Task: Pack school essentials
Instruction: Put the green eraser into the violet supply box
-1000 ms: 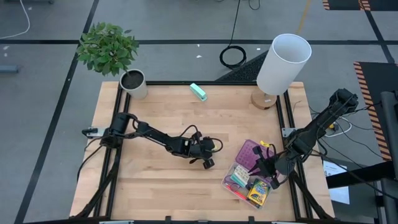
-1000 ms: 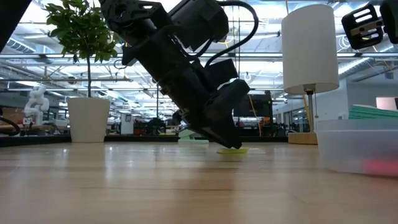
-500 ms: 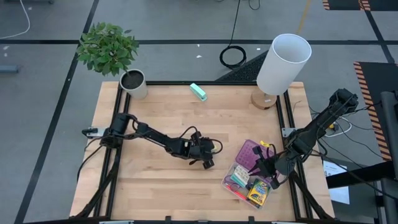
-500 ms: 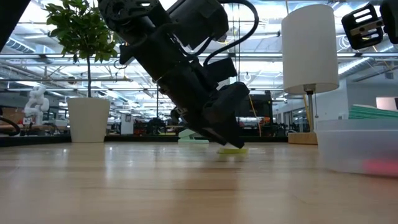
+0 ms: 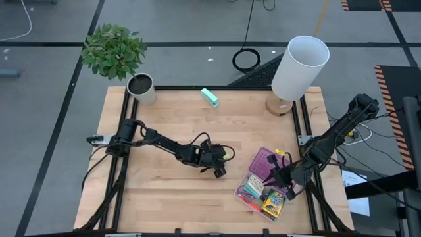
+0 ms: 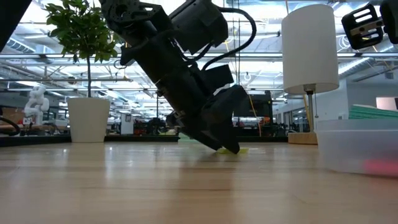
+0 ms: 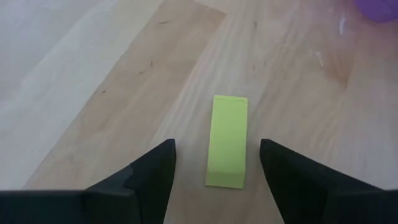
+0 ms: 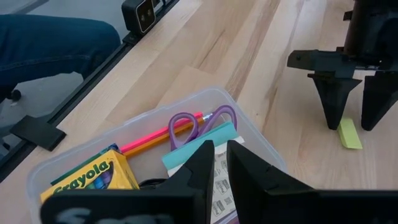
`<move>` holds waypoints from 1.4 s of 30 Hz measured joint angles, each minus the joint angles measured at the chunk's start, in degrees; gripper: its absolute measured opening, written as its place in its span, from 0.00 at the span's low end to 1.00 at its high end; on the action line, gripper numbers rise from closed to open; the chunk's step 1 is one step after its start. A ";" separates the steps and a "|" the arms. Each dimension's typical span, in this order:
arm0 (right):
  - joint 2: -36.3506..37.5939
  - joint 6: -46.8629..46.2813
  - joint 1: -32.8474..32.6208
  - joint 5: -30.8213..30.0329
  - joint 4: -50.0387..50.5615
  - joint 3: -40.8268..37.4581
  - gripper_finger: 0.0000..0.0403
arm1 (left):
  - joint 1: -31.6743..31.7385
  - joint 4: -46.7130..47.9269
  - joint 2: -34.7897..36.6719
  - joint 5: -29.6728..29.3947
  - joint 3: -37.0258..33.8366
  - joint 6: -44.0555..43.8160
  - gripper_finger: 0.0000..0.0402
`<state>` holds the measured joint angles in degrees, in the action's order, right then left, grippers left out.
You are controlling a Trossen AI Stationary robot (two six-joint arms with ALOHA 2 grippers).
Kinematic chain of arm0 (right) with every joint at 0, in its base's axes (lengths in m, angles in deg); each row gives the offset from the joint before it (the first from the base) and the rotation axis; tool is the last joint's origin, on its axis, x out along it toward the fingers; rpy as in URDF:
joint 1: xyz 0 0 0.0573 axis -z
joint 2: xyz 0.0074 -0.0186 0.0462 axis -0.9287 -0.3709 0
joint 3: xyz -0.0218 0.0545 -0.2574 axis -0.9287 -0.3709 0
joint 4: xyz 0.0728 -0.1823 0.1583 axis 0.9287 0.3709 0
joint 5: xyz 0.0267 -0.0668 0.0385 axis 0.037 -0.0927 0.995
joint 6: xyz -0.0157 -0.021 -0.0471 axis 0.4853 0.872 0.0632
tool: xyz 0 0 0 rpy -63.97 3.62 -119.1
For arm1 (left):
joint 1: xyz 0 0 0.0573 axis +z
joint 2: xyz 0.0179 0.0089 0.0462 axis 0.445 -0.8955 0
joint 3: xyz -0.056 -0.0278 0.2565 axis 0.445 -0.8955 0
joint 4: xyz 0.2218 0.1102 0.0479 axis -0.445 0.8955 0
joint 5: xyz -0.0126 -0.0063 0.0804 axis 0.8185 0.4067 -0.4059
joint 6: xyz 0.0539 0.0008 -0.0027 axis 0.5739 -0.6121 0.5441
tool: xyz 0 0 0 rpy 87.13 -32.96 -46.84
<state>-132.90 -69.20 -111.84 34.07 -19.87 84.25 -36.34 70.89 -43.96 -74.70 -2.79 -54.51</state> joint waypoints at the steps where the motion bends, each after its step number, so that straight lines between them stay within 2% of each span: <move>1: 0.00 -0.02 0.00 0.00 0.00 0.00 0.09 | 0.05 -0.01 -0.01 0.19 0.02 0.02 0.60; 5: 0.00 -0.06 0.00 0.00 -0.04 0.00 0.09 | 0.05 0.10 -0.90 -0.11 0.16 0.09 0.57; 14: 0.02 -0.08 0.01 0.00 -0.31 0.00 0.09 | 0.07 -0.54 -1.15 0.19 0.15 2.13 0.36; 19: 0.02 -0.07 0.00 0.00 -0.31 0.00 0.09 | 0.07 -0.65 -1.23 0.26 0.13 2.70 0.29; 28: 0.00 -0.07 0.00 0.00 -0.31 0.00 0.09 | 0.11 -0.73 -1.28 0.67 0.07 3.50 0.24; 42: 0.01 -0.07 0.02 0.00 -0.27 0.00 0.09 | 0.22 -1.26 -0.16 1.02 -0.16 4.34 0.23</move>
<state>-132.89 -69.26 -111.83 34.07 -20.14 84.25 -36.12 69.63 -44.13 -73.68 -2.95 -50.17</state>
